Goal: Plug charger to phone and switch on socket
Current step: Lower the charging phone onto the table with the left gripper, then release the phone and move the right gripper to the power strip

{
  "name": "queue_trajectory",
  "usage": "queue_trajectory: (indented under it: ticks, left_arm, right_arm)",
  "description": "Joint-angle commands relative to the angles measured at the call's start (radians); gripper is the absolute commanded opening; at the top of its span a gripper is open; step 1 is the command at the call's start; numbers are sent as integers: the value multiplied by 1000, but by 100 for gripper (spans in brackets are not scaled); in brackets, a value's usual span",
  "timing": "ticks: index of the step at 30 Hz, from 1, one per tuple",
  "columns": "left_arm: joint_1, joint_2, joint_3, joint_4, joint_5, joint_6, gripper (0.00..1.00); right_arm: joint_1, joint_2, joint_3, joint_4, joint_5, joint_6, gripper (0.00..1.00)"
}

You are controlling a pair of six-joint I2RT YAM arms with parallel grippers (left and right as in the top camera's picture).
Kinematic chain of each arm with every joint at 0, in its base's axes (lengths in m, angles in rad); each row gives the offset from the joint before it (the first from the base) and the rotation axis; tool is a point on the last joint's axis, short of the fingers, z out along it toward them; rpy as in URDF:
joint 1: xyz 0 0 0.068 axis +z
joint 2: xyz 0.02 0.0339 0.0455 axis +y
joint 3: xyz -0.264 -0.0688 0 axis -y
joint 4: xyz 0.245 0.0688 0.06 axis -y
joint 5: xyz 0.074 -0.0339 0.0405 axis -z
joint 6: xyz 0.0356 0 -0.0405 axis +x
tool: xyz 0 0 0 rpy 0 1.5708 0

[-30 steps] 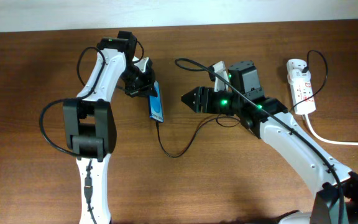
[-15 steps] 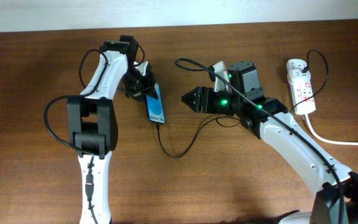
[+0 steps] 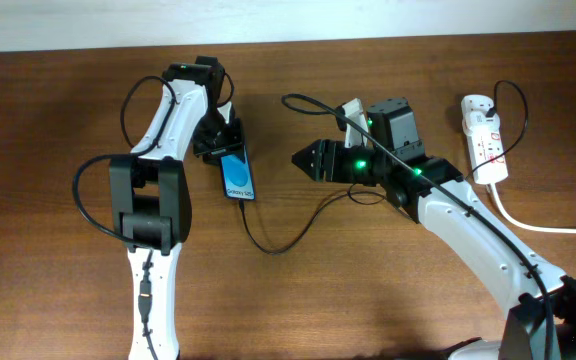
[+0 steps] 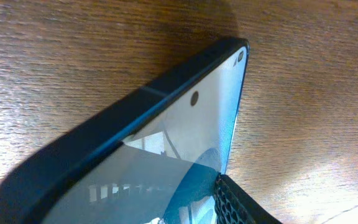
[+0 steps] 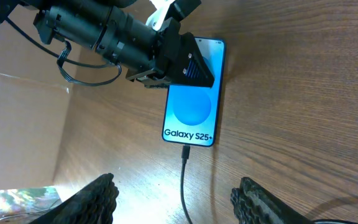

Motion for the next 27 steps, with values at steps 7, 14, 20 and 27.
queue_trajectory:
  ticks: [7, 14, 20, 27]
  left_arm:
    - [5, 13, 8, -2, -76, -9, 70]
    - [7, 1, 109, -27, -144, 4, 71]
    - [9, -167, 497, -158, -142, 74, 72]
    - [-3, -376, 504, -174, -37, 269, 71]
  right_arm:
    - [-1, -16, 16, 0, 9, -14, 64]
    - [-1, -17, 16, 1, 8, -14, 64]
    - [-7, -173, 16, -44, 109, -83, 72]
    - [-374, -418, 181, -559, 106, -221, 73]
